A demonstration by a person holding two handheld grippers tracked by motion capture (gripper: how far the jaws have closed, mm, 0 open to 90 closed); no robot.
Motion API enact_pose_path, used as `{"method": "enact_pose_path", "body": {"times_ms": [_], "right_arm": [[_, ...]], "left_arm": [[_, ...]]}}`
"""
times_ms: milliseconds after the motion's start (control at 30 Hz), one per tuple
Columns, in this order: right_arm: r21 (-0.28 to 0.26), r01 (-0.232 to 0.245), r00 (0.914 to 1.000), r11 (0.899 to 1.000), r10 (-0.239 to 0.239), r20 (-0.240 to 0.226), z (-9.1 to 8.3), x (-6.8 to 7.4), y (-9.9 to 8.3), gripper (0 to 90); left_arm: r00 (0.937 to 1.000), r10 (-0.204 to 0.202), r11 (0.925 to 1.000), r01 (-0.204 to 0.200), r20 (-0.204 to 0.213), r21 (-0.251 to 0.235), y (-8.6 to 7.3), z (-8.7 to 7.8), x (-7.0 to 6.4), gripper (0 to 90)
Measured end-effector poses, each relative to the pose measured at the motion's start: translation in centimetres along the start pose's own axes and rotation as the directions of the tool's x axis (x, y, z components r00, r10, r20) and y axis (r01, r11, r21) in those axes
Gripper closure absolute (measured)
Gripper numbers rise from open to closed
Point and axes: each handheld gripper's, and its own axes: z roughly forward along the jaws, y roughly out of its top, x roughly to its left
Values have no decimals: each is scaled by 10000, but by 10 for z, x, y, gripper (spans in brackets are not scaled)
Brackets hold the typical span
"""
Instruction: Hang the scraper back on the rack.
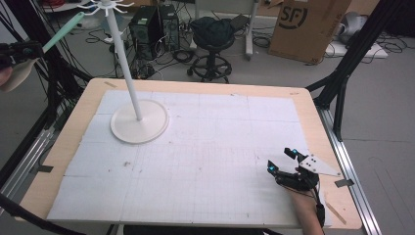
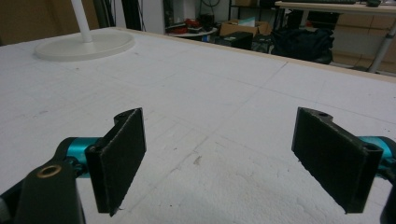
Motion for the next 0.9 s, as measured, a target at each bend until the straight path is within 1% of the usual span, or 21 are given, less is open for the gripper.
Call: {"method": "enact_pose_path", "body": {"times_ms": [267, 533, 600, 900], "right_arm": [[-5, 3, 10000, 10000, -3, 3, 0, 0, 0, 167], [-10, 16, 10000, 10000, -16, 8, 0, 0, 0, 167], [-2, 25, 10000, 10000, -25, -1, 0, 0, 0, 167], [1, 23, 10000, 10000, -23, -1, 0, 0, 0, 168]], "left_arm": [[10000, -10, 9999, 10, 32, 100, 1, 3, 2, 806], [9999, 62, 9997, -65, 141, 242, 0, 8, -1, 806], [9998, 121, 9994, -126, 152, 315, -1, 11, -1, 805], [9998, 139, 9982, -147, 151, 588, -5, 23, -2, 805]]}}
